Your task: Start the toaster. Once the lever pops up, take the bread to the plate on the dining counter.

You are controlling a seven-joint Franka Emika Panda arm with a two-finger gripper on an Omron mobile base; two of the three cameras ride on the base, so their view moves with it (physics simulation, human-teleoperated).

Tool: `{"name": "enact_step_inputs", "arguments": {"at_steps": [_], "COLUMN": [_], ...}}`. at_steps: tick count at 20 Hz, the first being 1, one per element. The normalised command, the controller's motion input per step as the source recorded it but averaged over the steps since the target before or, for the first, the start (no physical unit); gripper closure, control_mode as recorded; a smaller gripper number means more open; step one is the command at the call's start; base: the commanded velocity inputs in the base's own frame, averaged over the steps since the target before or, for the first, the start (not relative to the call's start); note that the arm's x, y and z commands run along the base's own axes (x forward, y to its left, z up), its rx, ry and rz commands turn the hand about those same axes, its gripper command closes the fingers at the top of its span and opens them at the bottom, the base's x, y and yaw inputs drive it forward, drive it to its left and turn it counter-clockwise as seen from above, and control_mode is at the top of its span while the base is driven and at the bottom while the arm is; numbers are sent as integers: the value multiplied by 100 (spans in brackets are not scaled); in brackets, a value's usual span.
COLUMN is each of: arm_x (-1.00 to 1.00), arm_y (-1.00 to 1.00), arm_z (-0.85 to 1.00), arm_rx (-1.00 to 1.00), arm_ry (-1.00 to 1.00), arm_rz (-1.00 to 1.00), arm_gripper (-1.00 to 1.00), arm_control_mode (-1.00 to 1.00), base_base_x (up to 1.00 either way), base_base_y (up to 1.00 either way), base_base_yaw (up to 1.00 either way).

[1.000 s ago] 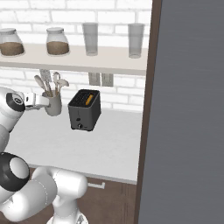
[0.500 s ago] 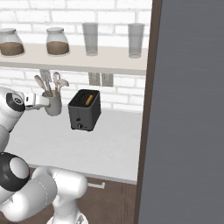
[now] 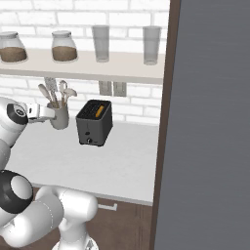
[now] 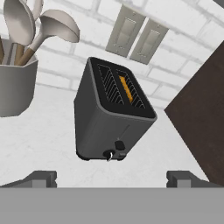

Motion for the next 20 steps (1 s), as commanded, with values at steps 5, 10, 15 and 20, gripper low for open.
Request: {"name": "enact_step_inputs", "arguments": {"at_steps": [5, 10, 15, 20], "arm_x": [0, 0, 0, 0], "arm_y": [0, 0, 0, 0], "arm_z": [0, 0, 0, 0], "arm_rx": [0, 0, 0, 0], "arm_ry": [0, 0, 0, 0], "arm_rz": [0, 0, 0, 0], "arm_gripper": [-100, -100, -100, -100], "arm_control_mode": [-100, -100, -100, -100], "base_base_x": [0, 0, 0, 0], "base_base_y": [0, 0, 0, 0], "base_base_yaw": [0, 0, 0, 0]}}
